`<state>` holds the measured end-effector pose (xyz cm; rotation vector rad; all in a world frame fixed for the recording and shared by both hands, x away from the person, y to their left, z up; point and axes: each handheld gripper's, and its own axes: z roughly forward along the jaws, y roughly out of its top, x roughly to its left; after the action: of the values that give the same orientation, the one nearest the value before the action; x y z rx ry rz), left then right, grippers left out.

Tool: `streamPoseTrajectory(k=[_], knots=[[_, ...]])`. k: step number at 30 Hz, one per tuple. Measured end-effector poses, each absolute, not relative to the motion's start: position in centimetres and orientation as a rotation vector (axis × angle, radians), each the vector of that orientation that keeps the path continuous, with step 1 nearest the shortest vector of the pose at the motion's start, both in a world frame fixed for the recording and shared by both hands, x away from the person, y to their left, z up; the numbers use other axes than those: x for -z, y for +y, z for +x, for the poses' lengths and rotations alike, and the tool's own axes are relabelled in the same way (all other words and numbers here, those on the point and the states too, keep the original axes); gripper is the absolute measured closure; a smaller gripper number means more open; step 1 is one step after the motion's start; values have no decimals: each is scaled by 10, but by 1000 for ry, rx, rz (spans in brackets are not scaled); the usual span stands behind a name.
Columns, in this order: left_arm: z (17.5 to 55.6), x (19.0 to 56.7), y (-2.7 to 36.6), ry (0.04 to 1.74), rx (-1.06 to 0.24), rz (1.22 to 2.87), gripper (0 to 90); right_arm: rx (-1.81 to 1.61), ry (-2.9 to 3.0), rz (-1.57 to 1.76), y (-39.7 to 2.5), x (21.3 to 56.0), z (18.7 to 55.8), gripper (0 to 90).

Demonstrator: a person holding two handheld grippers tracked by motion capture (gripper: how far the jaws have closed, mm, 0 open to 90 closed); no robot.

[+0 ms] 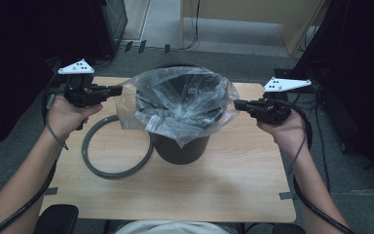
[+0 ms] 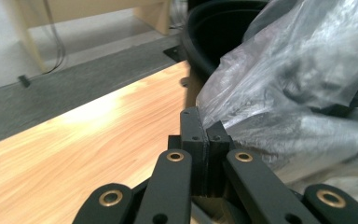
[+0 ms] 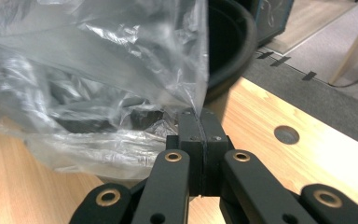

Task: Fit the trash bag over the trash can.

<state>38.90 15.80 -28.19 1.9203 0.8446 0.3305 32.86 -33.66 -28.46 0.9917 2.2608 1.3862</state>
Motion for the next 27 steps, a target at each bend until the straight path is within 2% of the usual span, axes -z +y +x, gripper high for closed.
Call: streamPoseTrajectory(k=[4, 9, 13, 15, 18, 21, 27], knots=[[391, 288, 168, 880, -344, 1915, 900, -1372, 2238, 1042, -349, 290, 333, 900], [390, 290, 164, 840, -343, 1920, 895, -1364, 2199, 1093, -358, 295, 338, 900], [387, 286, 158, 776, -318, 1897, 718, -1420, 2182, 1011, -353, 293, 336, 567], [385, 282, 155, 729, -337, 1892, 600, -1430, 2162, 966, -350, 289, 333, 493], [384, 274, 150, 679, -373, 1875, 521, -1481, 2119, 916, -347, 280, 329, 421], [387, 267, 144, 655, -396, 1875, 494, -1479, 2100, 853, -342, 271, 329, 423], [397, 259, 130, 617, -407, 1886, 506, -1468, 2111, 809, -331, 264, 343, 469]])
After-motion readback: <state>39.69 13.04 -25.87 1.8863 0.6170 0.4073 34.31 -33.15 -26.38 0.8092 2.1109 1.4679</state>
